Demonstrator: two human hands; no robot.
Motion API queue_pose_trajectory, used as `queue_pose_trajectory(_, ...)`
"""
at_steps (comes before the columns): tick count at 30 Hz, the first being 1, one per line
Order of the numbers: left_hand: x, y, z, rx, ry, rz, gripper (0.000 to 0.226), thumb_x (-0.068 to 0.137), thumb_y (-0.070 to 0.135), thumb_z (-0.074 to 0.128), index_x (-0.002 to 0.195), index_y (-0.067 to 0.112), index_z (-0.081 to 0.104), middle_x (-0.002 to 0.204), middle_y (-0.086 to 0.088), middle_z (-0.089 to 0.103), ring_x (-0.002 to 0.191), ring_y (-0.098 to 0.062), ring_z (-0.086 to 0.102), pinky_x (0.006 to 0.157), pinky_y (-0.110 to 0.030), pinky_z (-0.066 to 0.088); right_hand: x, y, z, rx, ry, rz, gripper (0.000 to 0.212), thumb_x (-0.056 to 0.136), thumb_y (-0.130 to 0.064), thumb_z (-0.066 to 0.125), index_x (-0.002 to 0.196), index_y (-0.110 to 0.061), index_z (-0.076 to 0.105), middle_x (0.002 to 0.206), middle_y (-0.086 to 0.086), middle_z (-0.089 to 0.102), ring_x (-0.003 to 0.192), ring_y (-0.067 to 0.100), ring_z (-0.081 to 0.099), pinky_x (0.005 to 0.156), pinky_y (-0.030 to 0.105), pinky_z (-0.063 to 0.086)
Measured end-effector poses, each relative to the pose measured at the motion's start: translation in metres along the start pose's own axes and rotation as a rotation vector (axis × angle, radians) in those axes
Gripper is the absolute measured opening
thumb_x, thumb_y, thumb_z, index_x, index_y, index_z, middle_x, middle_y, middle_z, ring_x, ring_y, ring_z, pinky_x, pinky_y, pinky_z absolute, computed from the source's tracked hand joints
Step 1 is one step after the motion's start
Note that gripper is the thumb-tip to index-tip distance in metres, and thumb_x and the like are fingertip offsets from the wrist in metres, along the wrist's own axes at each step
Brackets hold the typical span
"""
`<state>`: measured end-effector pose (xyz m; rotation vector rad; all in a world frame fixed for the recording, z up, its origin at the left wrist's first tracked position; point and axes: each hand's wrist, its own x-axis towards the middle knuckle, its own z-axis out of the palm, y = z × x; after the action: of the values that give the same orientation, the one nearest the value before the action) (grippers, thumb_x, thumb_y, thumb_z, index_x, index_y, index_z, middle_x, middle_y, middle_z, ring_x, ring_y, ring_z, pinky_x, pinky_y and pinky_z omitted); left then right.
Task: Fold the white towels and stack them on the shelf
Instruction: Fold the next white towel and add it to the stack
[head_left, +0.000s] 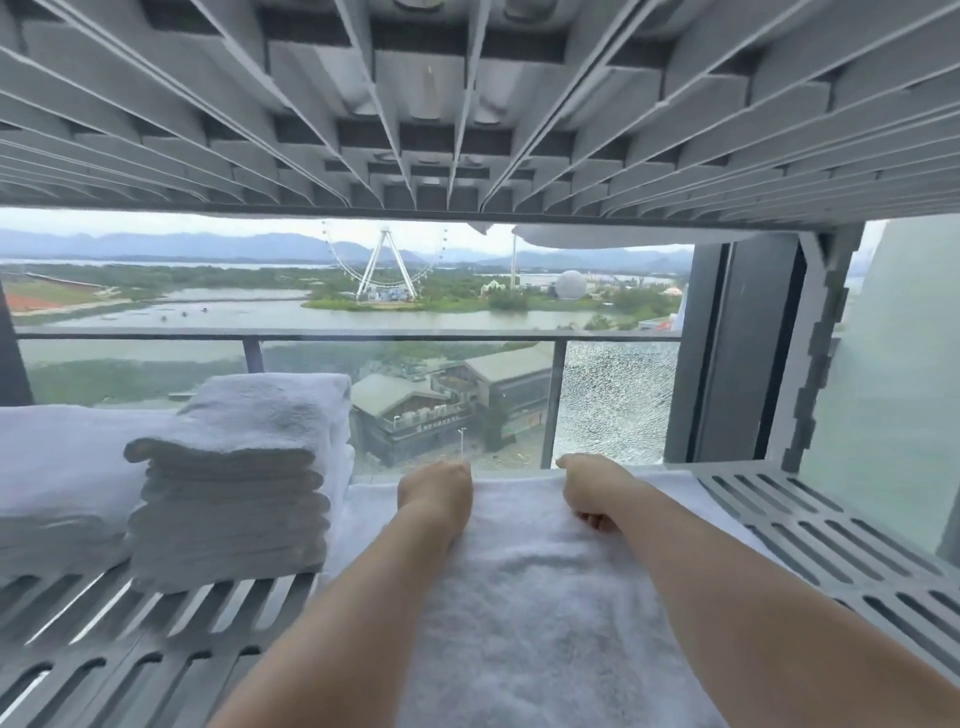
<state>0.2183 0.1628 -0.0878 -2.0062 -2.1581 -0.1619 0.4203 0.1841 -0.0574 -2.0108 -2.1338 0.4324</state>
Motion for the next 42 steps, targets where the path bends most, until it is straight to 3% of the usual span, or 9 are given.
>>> queue_pose_trajectory(3, -0.001, -0.001, 0.000, 0.022, 0.029, -0.025, 0.046, 0.095, 0.001, 0.038, 0.135, 0.014, 0.056, 0.134, -0.009, 0.053, 0.115, -0.032, 0.062, 0.073, -0.037, 0.046, 0.005, -0.002, 0.000, -0.022, -0.015, 0.027, 0.045, 0.084, 0.009, 0.037, 0.121, -0.002, 0.060, 0.089, 0.022, 0.073, 0.059, 0.033, 0.066, 0.054, 0.036, 0.054)
queue_pose_trajectory(9, -0.011, -0.006, -0.008, -0.005, 0.118, -0.041, 0.033, 0.091, 0.005, 0.050, 0.119, 0.013, 0.067, 0.123, -0.009, 0.057, 0.106, -0.031, 0.066, 0.069, -0.035, 0.047, -0.001, -0.001, -0.002, -0.090, 0.055, 0.024, 0.019, 0.087, 0.001, 0.049, 0.094, -0.002, 0.067, 0.074, 0.010, 0.070, 0.063, 0.027, 0.068, 0.066, 0.037, 0.062)
queue_pose_trajectory(13, -0.021, -0.010, -0.016, -0.050, 0.180, -0.048, 0.023, 0.090, 0.006, 0.051, 0.102, 0.019, 0.065, 0.108, -0.005, 0.067, 0.098, -0.029, 0.068, 0.074, -0.035, 0.054, -0.016, 0.012, 0.004, -0.102, 0.262, -0.025, 0.022, 0.088, -0.010, 0.047, 0.105, -0.018, 0.059, 0.105, 0.004, 0.063, 0.097, 0.026, 0.061, 0.079, 0.035, 0.053)
queue_pose_trajectory(21, -0.063, -0.004, -0.044, -0.048, 0.367, -0.008, 0.017, 0.095, 0.018, 0.050, 0.099, 0.022, 0.066, 0.091, -0.003, 0.070, 0.084, -0.028, 0.068, 0.064, -0.033, 0.052, -0.057, 0.043, -0.005, -0.232, 0.409, -0.162, 0.016, 0.090, -0.010, 0.054, 0.096, -0.018, 0.066, 0.112, 0.009, 0.048, 0.109, 0.028, 0.048, 0.090, 0.044, 0.051)
queue_pose_trajectory(24, -0.084, 0.000, -0.054, -0.099, 0.392, -0.022, 0.014, 0.094, 0.022, 0.052, 0.093, 0.023, 0.066, 0.086, -0.002, 0.069, 0.080, -0.028, 0.066, 0.065, -0.035, 0.054, -0.076, 0.044, -0.013, -0.382, 0.407, -0.209, 0.021, 0.090, -0.010, 0.051, 0.104, -0.021, 0.063, 0.110, 0.007, 0.059, 0.107, 0.027, 0.052, 0.098, 0.042, 0.042)
queue_pose_trajectory(29, -0.123, 0.004, -0.070, -0.117, 0.431, -0.094, 0.013, 0.092, 0.028, 0.058, 0.091, 0.023, 0.070, 0.084, -0.002, 0.071, 0.080, -0.029, 0.067, 0.063, -0.032, 0.047, -0.118, 0.061, -0.020, -0.273, 0.507, -0.336, 0.024, 0.086, -0.001, 0.045, 0.097, -0.021, 0.052, 0.089, 0.005, 0.068, 0.073, 0.027, 0.051, 0.086, 0.039, 0.041)
queue_pose_trajectory(34, -0.182, 0.017, -0.079, -0.163, 0.494, -0.133, 0.012, 0.092, 0.028, 0.057, 0.092, 0.025, 0.069, 0.085, -0.002, 0.072, 0.080, -0.030, 0.067, 0.063, -0.032, 0.046, -0.157, 0.088, -0.009, -0.208, 0.719, -0.500, 0.021, 0.086, -0.004, 0.048, 0.099, -0.017, 0.058, 0.079, 0.004, 0.066, 0.074, 0.029, 0.063, 0.075, 0.036, 0.040)
queue_pose_trajectory(37, -0.220, 0.031, -0.076, -0.184, 0.508, -0.161, 0.011, 0.092, 0.026, 0.058, 0.091, 0.025, 0.069, 0.088, -0.001, 0.070, 0.083, -0.030, 0.067, 0.063, -0.032, 0.045, -0.175, 0.100, 0.000, -0.203, 0.626, -0.477, 0.023, 0.086, -0.006, 0.050, 0.102, -0.020, 0.059, 0.087, 0.005, 0.067, 0.083, 0.030, 0.064, 0.073, 0.035, 0.038)
queue_pose_trajectory(42, -0.264, 0.047, -0.054, -0.169, 0.303, -0.284, 0.020, 0.092, 0.014, 0.051, 0.096, 0.022, 0.069, 0.097, -0.007, 0.070, 0.091, -0.031, 0.065, 0.066, -0.035, 0.048, -0.201, 0.113, 0.021, -0.176, 0.469, -0.462, 0.025, 0.089, -0.010, 0.049, 0.104, -0.023, 0.066, 0.098, 0.006, 0.067, 0.094, 0.029, 0.063, 0.078, 0.034, 0.048)
